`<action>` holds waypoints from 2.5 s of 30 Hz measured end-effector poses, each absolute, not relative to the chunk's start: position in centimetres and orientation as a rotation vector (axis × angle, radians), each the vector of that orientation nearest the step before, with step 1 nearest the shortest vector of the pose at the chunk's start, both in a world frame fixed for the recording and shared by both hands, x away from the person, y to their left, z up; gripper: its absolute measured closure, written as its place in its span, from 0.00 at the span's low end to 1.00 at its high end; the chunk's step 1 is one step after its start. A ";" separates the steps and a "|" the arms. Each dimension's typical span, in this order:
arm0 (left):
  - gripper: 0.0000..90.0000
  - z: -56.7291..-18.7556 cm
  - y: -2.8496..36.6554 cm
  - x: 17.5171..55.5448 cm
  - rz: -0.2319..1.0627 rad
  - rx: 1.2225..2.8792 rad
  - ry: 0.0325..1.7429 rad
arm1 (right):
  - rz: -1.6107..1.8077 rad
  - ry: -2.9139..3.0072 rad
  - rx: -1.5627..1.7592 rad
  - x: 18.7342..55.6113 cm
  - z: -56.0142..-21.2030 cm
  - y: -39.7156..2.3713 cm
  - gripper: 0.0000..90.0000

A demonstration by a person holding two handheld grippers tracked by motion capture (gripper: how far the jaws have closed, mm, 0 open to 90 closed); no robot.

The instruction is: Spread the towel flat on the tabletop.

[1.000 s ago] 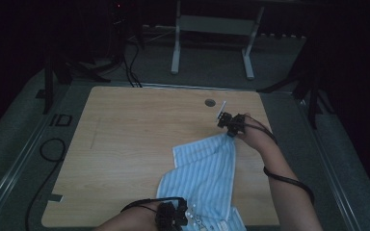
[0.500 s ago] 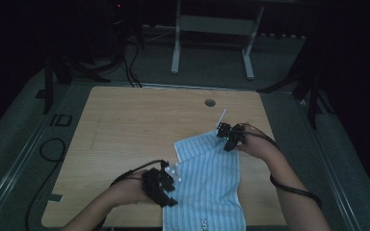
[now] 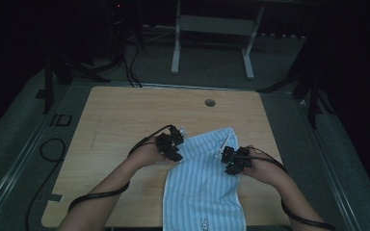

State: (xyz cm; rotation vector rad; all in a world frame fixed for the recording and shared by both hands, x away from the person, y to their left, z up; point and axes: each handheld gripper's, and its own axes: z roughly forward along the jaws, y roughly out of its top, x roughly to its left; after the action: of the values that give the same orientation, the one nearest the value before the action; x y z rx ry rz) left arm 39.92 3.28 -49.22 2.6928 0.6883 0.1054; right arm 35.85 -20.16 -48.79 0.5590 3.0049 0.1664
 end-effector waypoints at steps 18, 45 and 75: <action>0.57 -51.8 4.8 48.4 0.287 2.780 0.988 | 0.166 3.007 0.549 35.4 -48.9 -21.1 0.94; 0.49 -48.9 4.3 33.8 0.050 2.717 0.569 | 0.180 3.008 0.556 35.5 -49.0 -20.4 0.88; 0.43 -52.5 6.5 31.8 0.000 2.752 0.496 | 0.180 3.065 0.442 32.4 -51.6 -17.9 0.85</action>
State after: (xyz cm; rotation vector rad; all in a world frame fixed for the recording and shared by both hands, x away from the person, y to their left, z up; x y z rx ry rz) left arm 31.79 6.51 -52.50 2.7517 0.4965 0.0000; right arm 32.35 -17.85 -51.61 0.4420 3.0645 0.1803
